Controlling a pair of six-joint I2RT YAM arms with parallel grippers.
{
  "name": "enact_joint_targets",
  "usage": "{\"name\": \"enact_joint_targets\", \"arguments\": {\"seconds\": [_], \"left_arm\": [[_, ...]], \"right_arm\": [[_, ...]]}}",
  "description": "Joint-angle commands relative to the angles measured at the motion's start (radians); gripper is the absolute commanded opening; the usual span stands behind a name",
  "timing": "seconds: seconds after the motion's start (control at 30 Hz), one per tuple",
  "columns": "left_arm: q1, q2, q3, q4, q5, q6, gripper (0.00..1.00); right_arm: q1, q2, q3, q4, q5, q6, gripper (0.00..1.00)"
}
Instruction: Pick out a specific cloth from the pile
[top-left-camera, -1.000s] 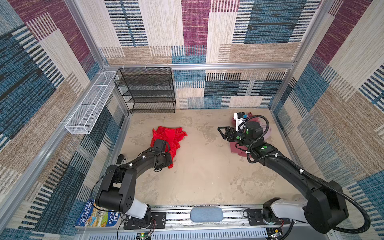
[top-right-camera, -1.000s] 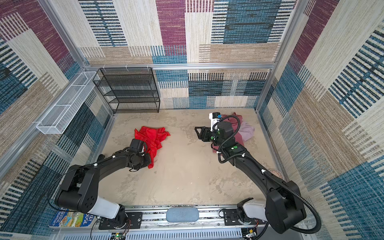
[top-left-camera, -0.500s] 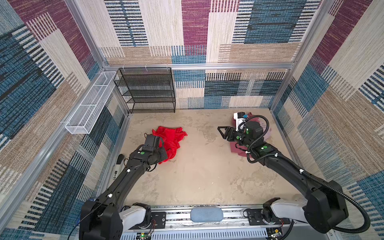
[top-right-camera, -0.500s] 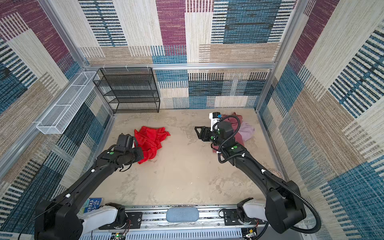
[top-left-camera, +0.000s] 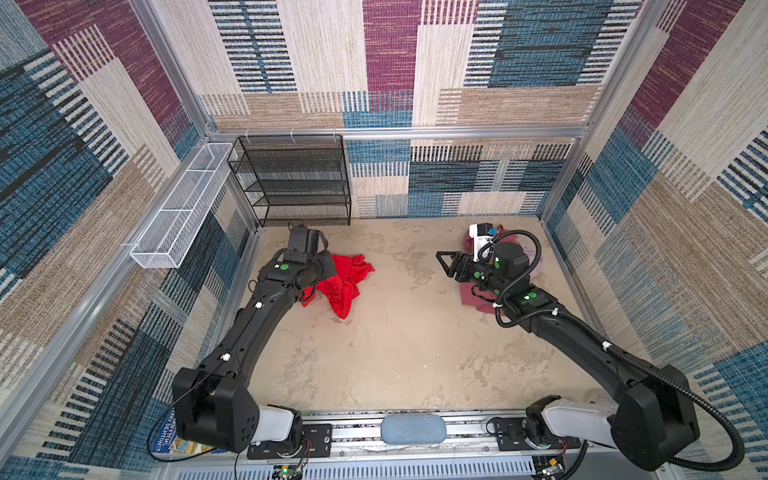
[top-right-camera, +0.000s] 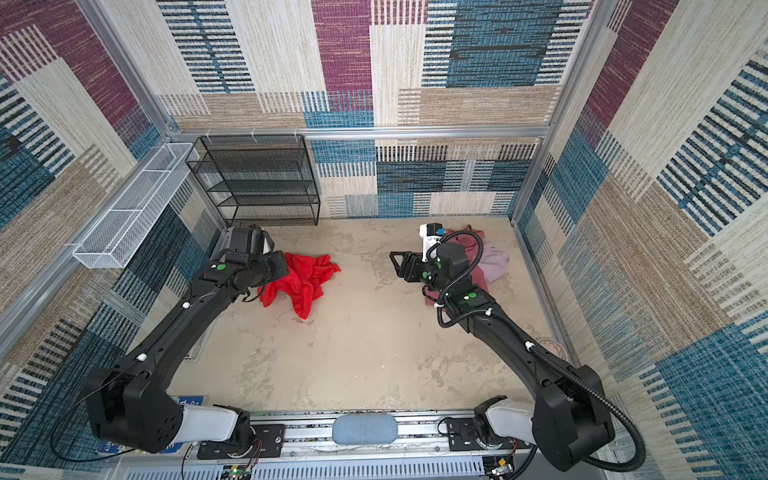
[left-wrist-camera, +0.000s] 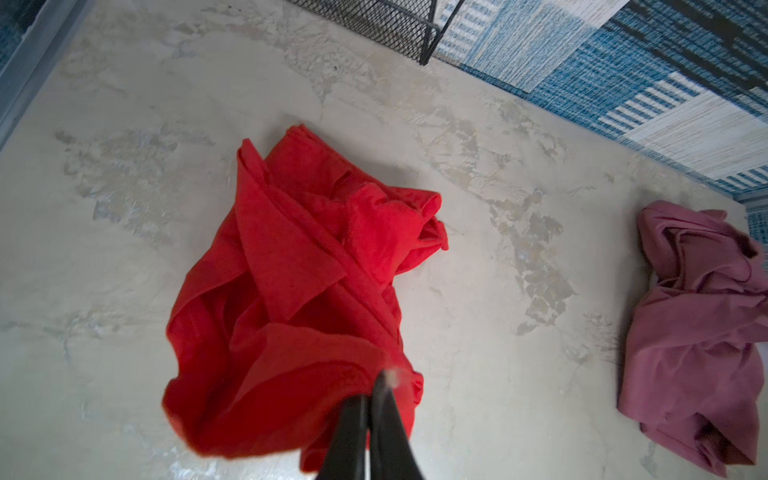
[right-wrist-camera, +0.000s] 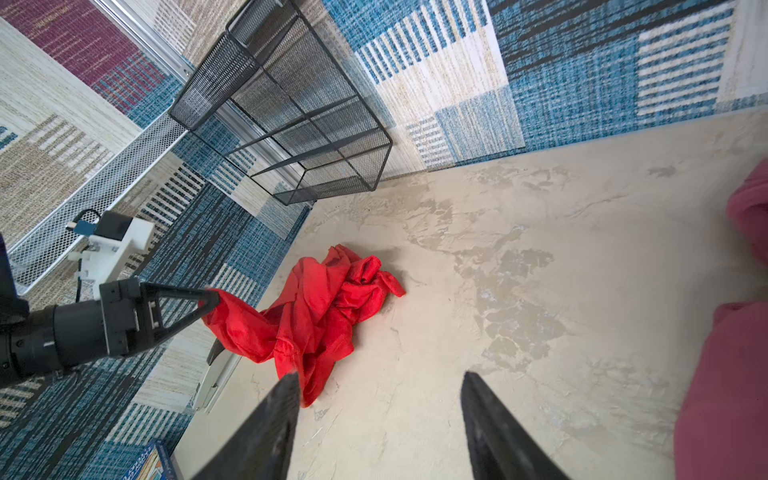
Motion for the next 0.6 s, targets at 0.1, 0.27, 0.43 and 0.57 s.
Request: {"name": "enact_joint_targets", "arguments": {"seconds": [0.1,0.27,0.43,0.57], "left_arm": [[0.001,0.173,0.181,0.057,0.08,0.053,0.0],[0.001,0.329,0.272,0.078,0.137,0.049,0.0],[-0.001,0.458,0.312,0.104,0.181,0.033,0.0],[-0.001,0.533,0.314,0.127,0.184,0.025,0.0]], "right_arm": [[0.0,-0.01,-0.006,0.02,0.032,-0.01,0.65],[0.001,-0.006,-0.007,0.012,0.055,-0.025,0.65],[0.001,0.007,0.0,0.004,0.072,-0.037,0.65],[0.0,0.023,0.013,-0.004,0.073,-0.041,0.65]]}}
